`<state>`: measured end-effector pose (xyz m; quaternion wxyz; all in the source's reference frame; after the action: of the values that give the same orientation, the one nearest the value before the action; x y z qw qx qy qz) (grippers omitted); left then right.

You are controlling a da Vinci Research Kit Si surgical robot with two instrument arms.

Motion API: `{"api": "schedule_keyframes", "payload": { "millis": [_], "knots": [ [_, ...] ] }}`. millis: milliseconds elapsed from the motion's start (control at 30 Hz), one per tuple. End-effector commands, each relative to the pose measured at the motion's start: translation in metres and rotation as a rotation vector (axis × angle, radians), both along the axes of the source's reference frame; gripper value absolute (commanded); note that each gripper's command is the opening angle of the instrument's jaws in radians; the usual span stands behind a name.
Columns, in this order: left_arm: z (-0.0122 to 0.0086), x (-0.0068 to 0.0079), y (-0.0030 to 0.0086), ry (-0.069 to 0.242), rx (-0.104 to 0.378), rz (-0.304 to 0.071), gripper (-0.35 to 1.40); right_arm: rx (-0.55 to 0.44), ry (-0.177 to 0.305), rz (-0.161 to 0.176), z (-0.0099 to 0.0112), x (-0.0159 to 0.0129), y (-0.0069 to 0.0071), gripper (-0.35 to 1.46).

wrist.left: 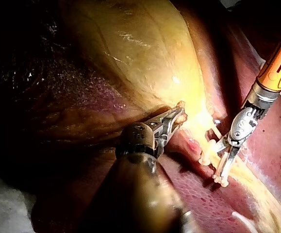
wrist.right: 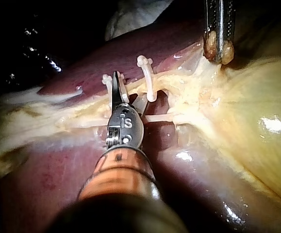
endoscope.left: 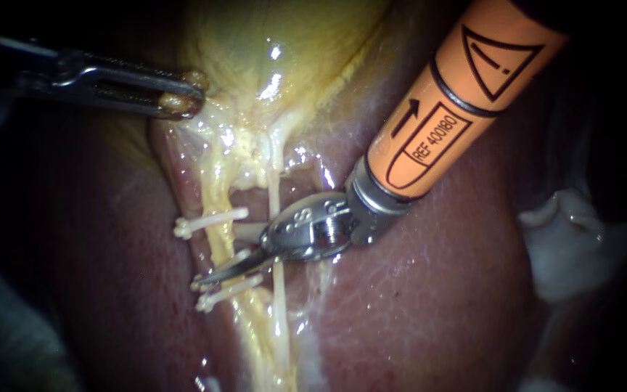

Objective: Go to the cutting position left tube

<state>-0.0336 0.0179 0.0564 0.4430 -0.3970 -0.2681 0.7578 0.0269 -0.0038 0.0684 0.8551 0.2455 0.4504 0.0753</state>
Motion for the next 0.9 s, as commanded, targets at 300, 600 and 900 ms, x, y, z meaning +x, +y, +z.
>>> {"api": "schedule_keyframes", "payload": {
  "millis": [300, 600, 900],
  "knots": [
    [0.0, 0.0, 0.0, 0.0, 0.0, 0.0, -0.35, 0.0, 0.001, -0.003, -0.0001, -0.0004, -0.0001, 1.45],
    [0.0, 0.0, 0.0, 0.0, 0.0, 0.0, -0.35, 0.006, 0.005, -0.009, -0.0004, -0.0013, -0.0002, 1.45],
    [0.0, 0.0, 0.0, 0.0, 0.0, 0.0, -0.35, 0.013, 0.009, -0.014, -0.0007, -0.003, -0.0001, 1.45]
  ]
}}
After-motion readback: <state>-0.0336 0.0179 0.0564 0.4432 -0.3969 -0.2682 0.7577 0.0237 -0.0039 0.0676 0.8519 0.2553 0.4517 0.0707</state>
